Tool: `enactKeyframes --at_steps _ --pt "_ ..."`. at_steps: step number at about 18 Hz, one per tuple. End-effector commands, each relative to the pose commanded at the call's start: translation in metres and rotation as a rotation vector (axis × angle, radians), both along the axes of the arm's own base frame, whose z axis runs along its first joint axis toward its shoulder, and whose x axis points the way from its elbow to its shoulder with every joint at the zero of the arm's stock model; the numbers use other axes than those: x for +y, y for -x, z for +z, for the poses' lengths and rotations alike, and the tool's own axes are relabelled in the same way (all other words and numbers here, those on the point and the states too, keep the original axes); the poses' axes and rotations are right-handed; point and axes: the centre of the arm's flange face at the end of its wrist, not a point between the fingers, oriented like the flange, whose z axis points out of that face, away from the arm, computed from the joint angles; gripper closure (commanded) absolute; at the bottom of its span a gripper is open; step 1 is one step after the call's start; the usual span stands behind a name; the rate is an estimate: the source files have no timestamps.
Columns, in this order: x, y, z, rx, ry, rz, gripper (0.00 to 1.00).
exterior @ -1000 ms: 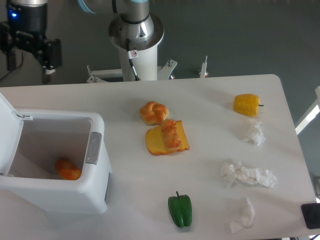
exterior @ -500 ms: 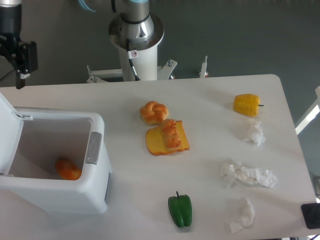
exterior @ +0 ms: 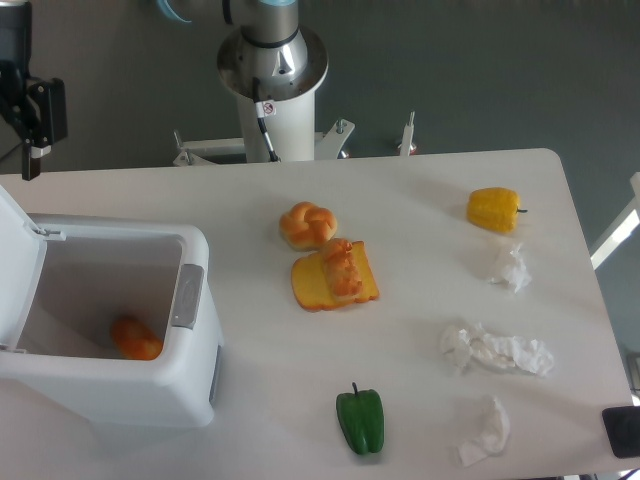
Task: Close the trash can
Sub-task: 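Lower the gripper onto the raised white lid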
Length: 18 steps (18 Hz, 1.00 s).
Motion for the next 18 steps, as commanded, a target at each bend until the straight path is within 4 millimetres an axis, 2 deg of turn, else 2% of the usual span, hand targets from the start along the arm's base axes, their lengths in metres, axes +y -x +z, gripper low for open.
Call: enactKeyframes --at_steps 6,15,18 --pt "-0.002 0.013 0.013 0.034 -0.025 0.08 0.0" --pt "-0.01 0.076 0.012 0.035 -0.021 0.198 0.0" --pt "-0.004 0.105 -0.006 0.026 0.01 0.237 0.0"
